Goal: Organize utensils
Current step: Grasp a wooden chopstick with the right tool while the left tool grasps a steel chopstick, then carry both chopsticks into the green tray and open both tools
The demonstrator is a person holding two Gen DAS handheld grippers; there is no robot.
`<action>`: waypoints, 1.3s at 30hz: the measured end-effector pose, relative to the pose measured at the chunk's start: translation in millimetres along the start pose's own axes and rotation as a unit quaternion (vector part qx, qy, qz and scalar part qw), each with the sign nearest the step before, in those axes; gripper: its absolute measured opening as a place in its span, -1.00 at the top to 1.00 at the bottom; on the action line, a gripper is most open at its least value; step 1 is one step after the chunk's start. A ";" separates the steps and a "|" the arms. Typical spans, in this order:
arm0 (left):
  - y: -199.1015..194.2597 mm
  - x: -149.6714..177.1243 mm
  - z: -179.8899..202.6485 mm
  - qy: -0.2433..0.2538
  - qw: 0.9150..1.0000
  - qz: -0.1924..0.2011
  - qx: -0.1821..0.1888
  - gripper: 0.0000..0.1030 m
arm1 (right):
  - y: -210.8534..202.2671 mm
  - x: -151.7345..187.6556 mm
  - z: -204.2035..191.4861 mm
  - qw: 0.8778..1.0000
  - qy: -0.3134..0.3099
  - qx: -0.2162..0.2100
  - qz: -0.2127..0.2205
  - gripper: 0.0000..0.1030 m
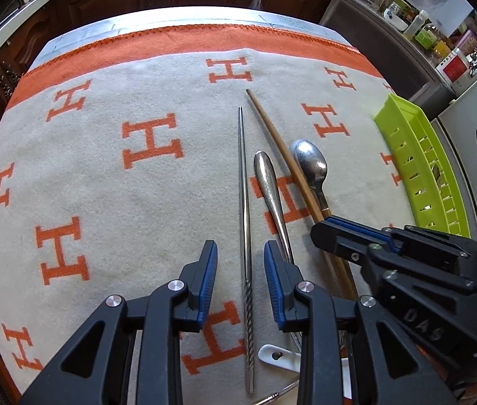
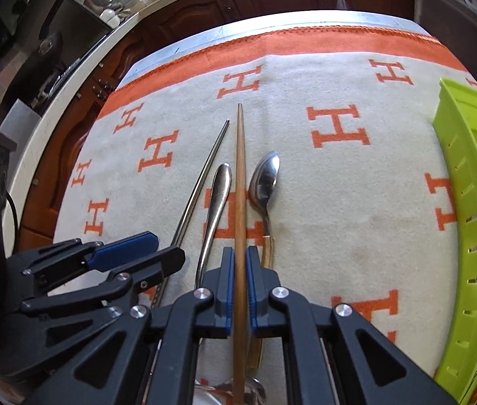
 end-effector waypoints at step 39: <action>-30.3 0.2 223.6 0.026 0.998 0.016 0.047 0.93 | -141.1 56.3 145.0 0.993 0.101 0.022 0.051 0.87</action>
Point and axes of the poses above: each gripper's, at about its wrist camera, not at the fingertips, and y roughly the way its jaws point, z to its right, x to its underside, the point moved 9 cm from there along y, roughly the way its jaws point, and after that the axes turned 9 degrees about -y, right-handed, at the moved point
